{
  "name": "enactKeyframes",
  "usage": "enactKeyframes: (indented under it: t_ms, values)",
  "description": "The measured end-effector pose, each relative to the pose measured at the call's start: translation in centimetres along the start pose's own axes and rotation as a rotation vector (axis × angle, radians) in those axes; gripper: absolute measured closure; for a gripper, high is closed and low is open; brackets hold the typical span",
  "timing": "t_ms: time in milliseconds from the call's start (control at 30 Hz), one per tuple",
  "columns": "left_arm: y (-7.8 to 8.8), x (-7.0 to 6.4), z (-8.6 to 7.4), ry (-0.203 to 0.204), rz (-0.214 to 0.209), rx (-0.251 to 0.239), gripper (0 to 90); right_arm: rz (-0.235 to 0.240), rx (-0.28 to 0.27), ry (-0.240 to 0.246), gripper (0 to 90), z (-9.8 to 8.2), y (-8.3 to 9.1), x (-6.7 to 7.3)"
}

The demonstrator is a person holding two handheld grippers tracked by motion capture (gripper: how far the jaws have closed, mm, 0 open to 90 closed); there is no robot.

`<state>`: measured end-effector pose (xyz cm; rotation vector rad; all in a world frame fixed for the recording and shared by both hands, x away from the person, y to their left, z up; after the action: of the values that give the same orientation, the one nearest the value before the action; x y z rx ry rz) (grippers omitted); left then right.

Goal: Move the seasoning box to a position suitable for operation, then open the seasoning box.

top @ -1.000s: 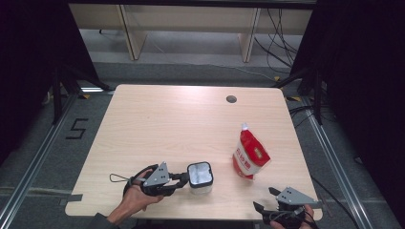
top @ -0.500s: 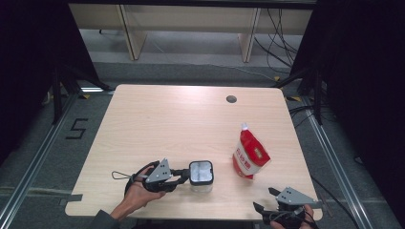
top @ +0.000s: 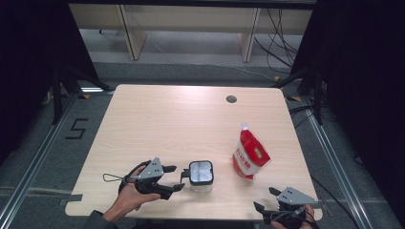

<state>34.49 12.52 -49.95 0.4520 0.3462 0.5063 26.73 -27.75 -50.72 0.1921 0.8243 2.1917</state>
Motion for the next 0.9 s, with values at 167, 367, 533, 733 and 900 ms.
enactKeyframes:
  t_ms: [167,367,533,733,900]
  values:
    - [0.5,-0.1,-0.1,0.041,0.015,0.01,25.3,-0.006,-0.001,0.002,24.3,0.0,0.0,0.0]
    - [1.5,-0.3,0.7,0.08,0.016,-0.029,23.8,-0.001,-0.005,-0.001,24.4,0.0,0.0,0.0]
    - [2.2,-0.3,1.1,0.087,0.015,-0.044,28.6,-0.002,-0.005,0.003,24.4,0.0,-0.1,0.1]
    - [2.9,-0.7,1.4,0.054,0.027,-0.071,58.5,0.0,0.003,-0.004,25.1,0.1,0.0,0.2]
    - [2.9,-1.6,1.8,-0.007,0.041,-0.09,81.3,0.002,0.005,0.007,25.6,0.2,-0.1,0.3]
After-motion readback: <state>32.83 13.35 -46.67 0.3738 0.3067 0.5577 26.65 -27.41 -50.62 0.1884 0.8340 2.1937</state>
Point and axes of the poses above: each handheld gripper's, and its own axes: y roughly backward along the jaws, z roughly out of its top, x roughly to its left, the point moved 2 cm from there along -y, roughly forward along the jaws, and after that the axes turned 10 degrees about y, right-handed, at the moved point
